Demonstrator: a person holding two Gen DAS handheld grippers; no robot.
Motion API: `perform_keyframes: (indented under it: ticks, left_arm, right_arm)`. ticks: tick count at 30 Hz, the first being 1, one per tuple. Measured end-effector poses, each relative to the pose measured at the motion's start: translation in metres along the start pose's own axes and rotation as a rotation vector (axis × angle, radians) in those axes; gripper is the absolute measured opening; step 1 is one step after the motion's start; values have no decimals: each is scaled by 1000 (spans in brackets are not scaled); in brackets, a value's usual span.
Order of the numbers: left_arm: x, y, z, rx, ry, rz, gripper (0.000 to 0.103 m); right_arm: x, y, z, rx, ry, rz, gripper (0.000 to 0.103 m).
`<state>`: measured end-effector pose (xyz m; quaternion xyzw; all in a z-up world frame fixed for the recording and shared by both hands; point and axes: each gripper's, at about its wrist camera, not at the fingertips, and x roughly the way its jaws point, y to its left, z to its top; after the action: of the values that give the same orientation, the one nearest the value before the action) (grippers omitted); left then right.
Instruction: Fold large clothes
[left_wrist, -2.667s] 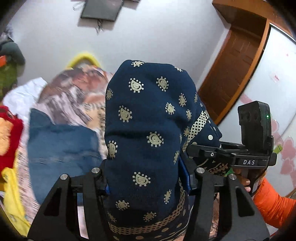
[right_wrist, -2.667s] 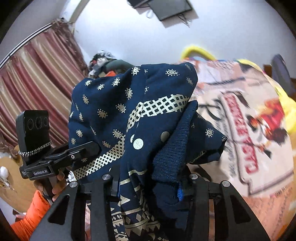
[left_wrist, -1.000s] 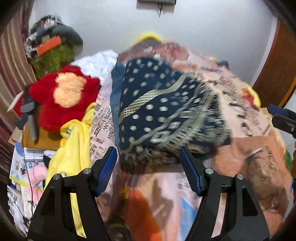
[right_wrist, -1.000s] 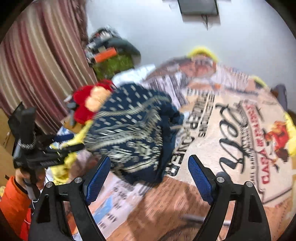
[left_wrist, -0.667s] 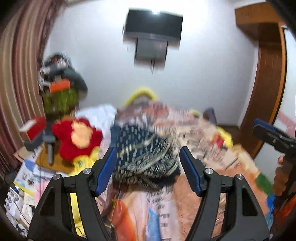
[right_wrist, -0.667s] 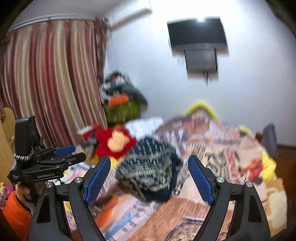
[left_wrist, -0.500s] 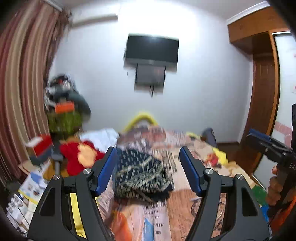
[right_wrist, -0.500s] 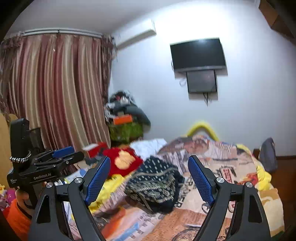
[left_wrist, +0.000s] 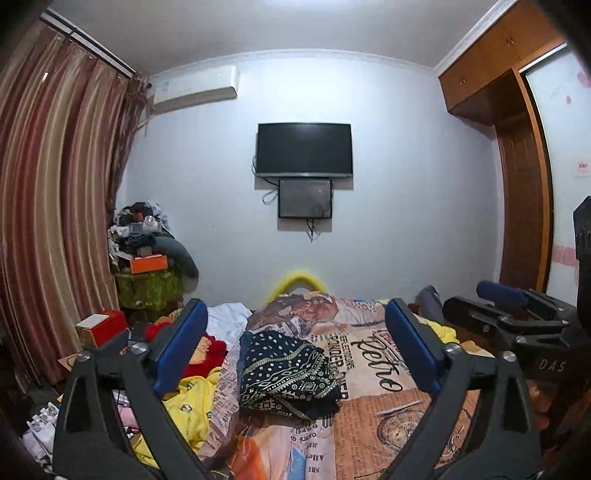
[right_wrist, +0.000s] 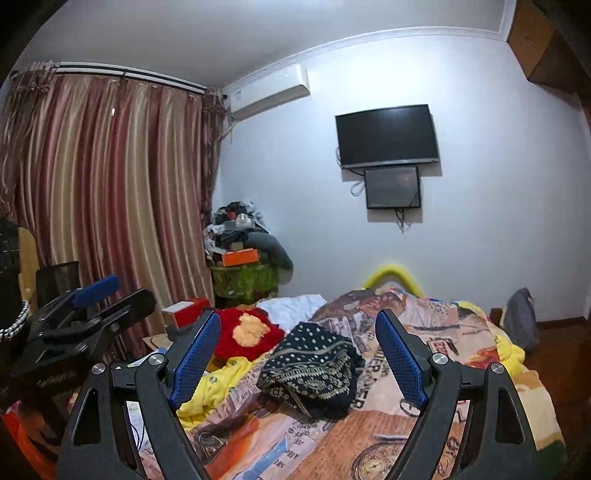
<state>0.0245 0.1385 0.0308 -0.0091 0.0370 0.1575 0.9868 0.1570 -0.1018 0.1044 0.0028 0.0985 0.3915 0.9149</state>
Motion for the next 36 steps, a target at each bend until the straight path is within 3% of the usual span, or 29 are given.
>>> perform_keyframes:
  ticks: [7, 36]
  left_arm:
    - [0, 0, -4, -4, 17, 17, 103]
    - [9, 1, -15, -16, 60, 23, 103]
  right_arm:
    - [-1, 0, -6, 11, 11, -31, 103]
    - [3, -7, -12, 36, 31, -55, 103]
